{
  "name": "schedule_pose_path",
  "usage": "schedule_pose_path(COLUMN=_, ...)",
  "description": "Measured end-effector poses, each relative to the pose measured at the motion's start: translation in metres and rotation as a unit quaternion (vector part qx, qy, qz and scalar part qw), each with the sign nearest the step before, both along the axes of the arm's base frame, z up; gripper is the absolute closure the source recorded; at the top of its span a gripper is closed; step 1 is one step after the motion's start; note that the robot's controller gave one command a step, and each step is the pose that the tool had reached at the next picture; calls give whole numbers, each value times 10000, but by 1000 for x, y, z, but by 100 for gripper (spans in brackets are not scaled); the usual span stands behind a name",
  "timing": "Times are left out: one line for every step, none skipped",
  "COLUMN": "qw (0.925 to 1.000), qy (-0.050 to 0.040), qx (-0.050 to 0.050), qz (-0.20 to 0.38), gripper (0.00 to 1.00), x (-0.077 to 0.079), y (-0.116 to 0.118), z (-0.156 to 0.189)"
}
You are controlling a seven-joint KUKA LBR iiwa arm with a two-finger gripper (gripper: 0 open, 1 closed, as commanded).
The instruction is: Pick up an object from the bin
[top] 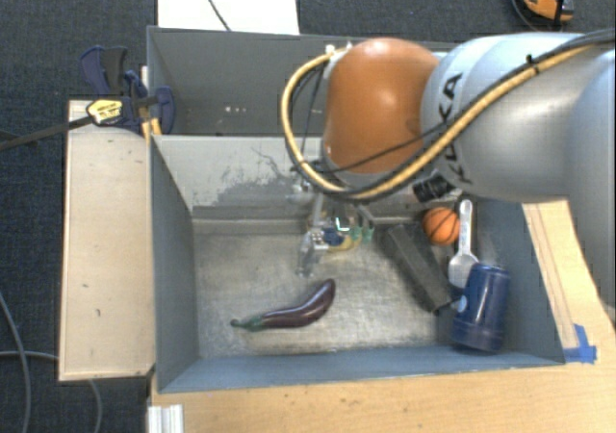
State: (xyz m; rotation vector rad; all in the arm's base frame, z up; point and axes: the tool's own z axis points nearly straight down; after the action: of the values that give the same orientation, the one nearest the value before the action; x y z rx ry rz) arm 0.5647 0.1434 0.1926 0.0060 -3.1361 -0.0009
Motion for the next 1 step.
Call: schedule_pose_path(qw=10000, qy=-43, qx=6, qz=-20, gripper=0, x=2, y=-1, z=5)
